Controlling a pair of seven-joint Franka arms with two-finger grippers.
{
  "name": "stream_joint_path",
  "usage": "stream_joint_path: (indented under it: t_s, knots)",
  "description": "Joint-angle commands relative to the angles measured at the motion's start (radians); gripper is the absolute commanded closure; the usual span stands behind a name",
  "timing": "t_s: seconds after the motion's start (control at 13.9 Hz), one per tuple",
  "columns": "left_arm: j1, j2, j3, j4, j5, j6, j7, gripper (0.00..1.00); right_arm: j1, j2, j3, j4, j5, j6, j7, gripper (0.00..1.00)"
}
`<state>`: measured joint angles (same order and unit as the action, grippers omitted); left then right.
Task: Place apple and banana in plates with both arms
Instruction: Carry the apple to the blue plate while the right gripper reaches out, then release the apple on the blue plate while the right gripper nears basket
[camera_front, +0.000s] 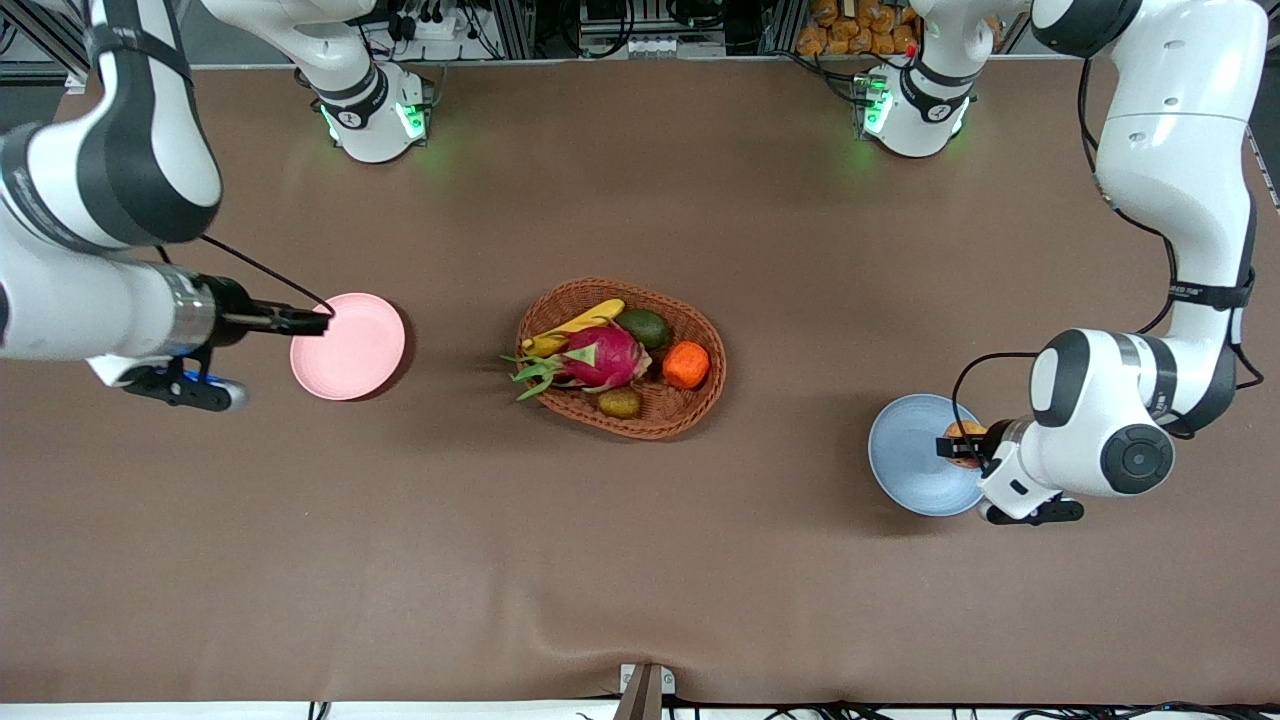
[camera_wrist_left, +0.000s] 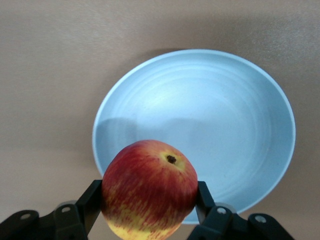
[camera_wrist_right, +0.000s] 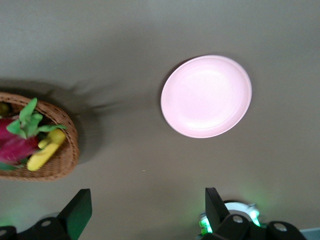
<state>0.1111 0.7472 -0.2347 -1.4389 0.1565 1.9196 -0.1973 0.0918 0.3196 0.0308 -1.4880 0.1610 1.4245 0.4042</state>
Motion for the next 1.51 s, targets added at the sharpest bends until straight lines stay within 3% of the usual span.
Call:
stream_joint_path:
  t_s: [0.0,0.07,0.22,0.5,0.65,0.72,1.01,1.44]
  knots:
    - [-0.005,0.023,-0.001,0.009,-0.018,0.027,-0.005,1.00,0.034,0.019,-0.002,-0.035,0.043,0.054,0.175,0.00]
    - [-0.010,0.024,-0.001,0.009,-0.018,0.035,-0.013,0.92,0.042,0.019,-0.002,-0.066,0.066,0.085,0.236,0.00]
    - [-0.021,0.023,-0.001,0.011,-0.018,0.042,-0.014,0.00,0.055,0.021,-0.002,-0.135,0.136,0.172,0.359,0.00]
    - [-0.022,-0.038,-0.011,0.015,-0.015,0.035,-0.005,0.00,0.127,0.041,-0.002,-0.221,0.203,0.336,0.583,0.01]
    - [-0.019,-0.107,-0.014,0.012,-0.018,0.007,0.004,0.00,0.173,0.044,-0.002,-0.268,0.206,0.434,0.631,0.12]
    - [-0.019,-0.141,-0.018,0.014,-0.017,-0.011,0.002,0.00,0.190,0.067,-0.002,-0.267,0.206,0.447,0.671,0.22]
    - [-0.007,-0.290,-0.023,0.015,-0.015,-0.063,0.002,0.00,0.249,0.102,-0.002,-0.268,0.227,0.501,0.714,0.43]
    - [-0.001,-0.486,-0.015,0.017,-0.020,-0.146,0.004,0.00,0.324,0.162,-0.002,-0.268,0.235,0.599,0.795,0.47]
